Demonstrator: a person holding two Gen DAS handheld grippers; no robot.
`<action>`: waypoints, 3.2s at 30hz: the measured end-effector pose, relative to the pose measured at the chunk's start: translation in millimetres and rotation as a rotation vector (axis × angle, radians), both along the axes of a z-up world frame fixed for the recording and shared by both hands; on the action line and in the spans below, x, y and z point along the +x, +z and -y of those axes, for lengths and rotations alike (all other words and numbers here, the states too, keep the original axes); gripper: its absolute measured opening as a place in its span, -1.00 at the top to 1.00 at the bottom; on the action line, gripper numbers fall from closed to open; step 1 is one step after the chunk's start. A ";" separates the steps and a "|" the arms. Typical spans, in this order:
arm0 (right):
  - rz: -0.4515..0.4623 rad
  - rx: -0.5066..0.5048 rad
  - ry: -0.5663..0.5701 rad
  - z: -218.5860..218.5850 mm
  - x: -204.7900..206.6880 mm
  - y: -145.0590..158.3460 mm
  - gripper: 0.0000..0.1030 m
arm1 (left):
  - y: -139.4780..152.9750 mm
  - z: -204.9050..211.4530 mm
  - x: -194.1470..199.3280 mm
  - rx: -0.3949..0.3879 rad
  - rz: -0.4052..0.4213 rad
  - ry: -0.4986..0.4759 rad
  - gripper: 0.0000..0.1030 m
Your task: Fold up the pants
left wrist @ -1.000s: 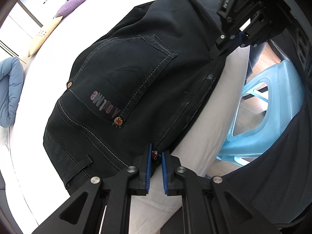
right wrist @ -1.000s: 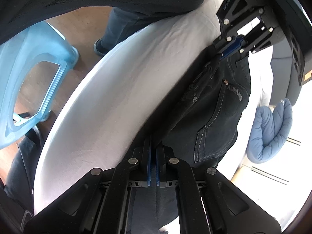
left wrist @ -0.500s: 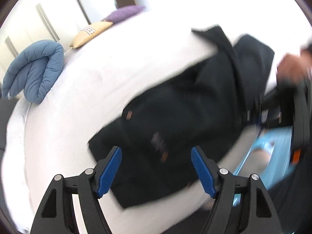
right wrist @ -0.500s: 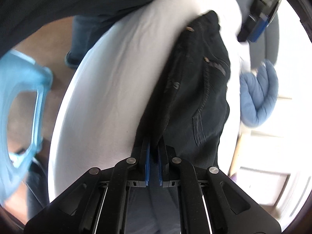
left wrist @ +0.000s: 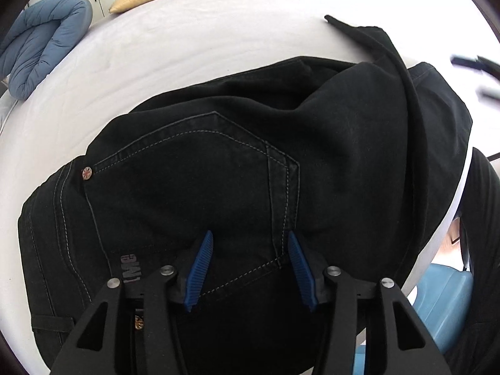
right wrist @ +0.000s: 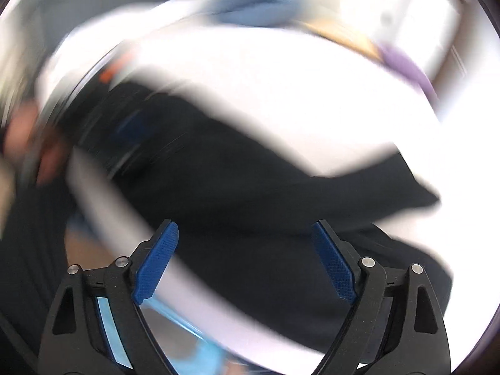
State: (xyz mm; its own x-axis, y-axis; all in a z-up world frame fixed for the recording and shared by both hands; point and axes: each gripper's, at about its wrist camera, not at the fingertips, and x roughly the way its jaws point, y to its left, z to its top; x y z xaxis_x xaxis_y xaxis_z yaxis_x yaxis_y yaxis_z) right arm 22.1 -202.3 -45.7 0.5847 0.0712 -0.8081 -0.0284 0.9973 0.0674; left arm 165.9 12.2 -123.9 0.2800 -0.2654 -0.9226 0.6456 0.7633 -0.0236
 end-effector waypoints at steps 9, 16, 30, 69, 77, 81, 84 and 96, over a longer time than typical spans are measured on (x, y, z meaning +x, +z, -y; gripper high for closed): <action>-0.215 0.108 -0.421 159.4 196.4 -13.6 -0.69 | -2.0 9.0 8.0 -0.012 -0.049 0.024 -0.03; -0.379 -0.032 -0.485 151.5 254.5 -63.3 -0.69 | -12.1 19.7 10.0 -0.030 -0.040 0.023 -0.04; -0.411 -0.028 -0.502 169.3 287.3 -80.5 0.90 | -8.1 4.5 4.6 -0.044 -0.021 0.024 -0.05; -0.019 0.967 -0.812 295.4 122.0 -180.0 -0.07 | -10.7 20.4 14.1 0.004 -0.050 0.074 -0.13; 0.044 1.002 -0.834 307.8 135.5 -212.5 0.86 | -11.1 23.7 15.5 0.011 -0.052 0.076 -0.14; 0.111 0.883 -0.831 300.0 120.8 -183.8 0.89 | -11.2 25.0 16.3 0.015 -0.053 0.074 -0.15; 0.114 0.778 -0.803 291.8 112.7 -147.6 0.89 | -11.8 25.4 16.3 0.014 -0.051 0.070 -0.16; -0.038 0.901 -0.779 302.4 98.6 -162.0 0.86 | -13.3 19.8 9.4 -0.001 -0.034 0.076 -0.18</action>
